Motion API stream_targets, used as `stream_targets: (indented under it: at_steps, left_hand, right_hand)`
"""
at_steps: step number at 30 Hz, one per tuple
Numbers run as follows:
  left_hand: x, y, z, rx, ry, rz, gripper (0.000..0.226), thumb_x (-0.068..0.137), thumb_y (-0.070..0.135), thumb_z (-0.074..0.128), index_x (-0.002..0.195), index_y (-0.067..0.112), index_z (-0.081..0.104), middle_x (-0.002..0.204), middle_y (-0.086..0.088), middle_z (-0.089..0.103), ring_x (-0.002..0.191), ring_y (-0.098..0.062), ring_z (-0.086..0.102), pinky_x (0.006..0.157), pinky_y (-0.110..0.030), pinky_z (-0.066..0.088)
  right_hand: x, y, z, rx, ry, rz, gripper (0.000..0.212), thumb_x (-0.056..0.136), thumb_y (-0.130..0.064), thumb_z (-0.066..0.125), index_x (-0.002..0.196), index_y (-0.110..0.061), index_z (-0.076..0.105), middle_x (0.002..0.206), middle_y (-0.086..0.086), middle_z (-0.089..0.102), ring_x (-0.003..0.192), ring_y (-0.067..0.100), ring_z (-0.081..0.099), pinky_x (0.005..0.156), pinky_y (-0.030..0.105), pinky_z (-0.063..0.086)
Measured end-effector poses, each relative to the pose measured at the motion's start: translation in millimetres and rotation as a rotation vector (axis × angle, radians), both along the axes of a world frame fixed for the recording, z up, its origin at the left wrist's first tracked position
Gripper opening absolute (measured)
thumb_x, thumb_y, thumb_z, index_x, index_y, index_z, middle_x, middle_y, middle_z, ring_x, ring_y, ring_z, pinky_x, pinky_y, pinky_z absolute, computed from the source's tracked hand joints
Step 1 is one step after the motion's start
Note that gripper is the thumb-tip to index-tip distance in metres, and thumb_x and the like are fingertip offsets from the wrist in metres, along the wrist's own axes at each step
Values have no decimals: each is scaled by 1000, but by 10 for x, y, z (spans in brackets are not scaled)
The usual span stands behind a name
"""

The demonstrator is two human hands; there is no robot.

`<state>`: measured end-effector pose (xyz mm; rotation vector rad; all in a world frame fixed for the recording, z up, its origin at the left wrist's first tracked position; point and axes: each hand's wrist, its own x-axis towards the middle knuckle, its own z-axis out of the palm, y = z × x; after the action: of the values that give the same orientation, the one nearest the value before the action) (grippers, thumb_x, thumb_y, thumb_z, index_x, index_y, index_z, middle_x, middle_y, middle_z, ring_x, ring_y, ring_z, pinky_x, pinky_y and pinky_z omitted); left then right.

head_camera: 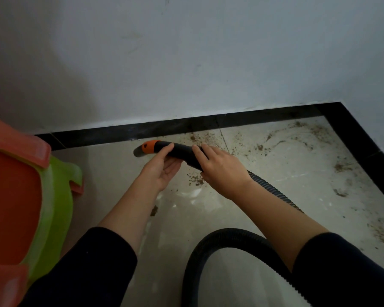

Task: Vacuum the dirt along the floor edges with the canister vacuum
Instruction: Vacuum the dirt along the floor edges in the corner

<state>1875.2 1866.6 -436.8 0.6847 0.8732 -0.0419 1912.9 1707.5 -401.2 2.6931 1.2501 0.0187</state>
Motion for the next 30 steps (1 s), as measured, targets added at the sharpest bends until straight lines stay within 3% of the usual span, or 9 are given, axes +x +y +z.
stream_targets:
  at_steps: [7,11,30]
  left_hand:
    - [-78,-47,-17,-27,42,-27,39,89,20,70,123,3,58,100,-14,71,93,-20,69,74,-27,53]
    - [-100,-190,-63,-45,56,-21,39,90,20,69,124,3,58,100,-14,70,92,-19,68,85,-29,51]
    - [-244,-362,-169,-83,60,51,32,91,20,68,118,5,58,97,-12,69,91,-18,66,85,-27,50]
  right_hand:
    - [-48,-48,64,29,97,40,69,89,-17,63,148,-5,29,138,15,48,117,29,53,94,37,46]
    - [-69,-153,57,30,134,23,68,95,-22,55,151,-8,20,147,13,38,128,27,44,104,35,38]
    - [-105,-208,41,14,197,21,66,93,-22,56,149,-14,22,141,7,44,119,24,48,95,34,46]
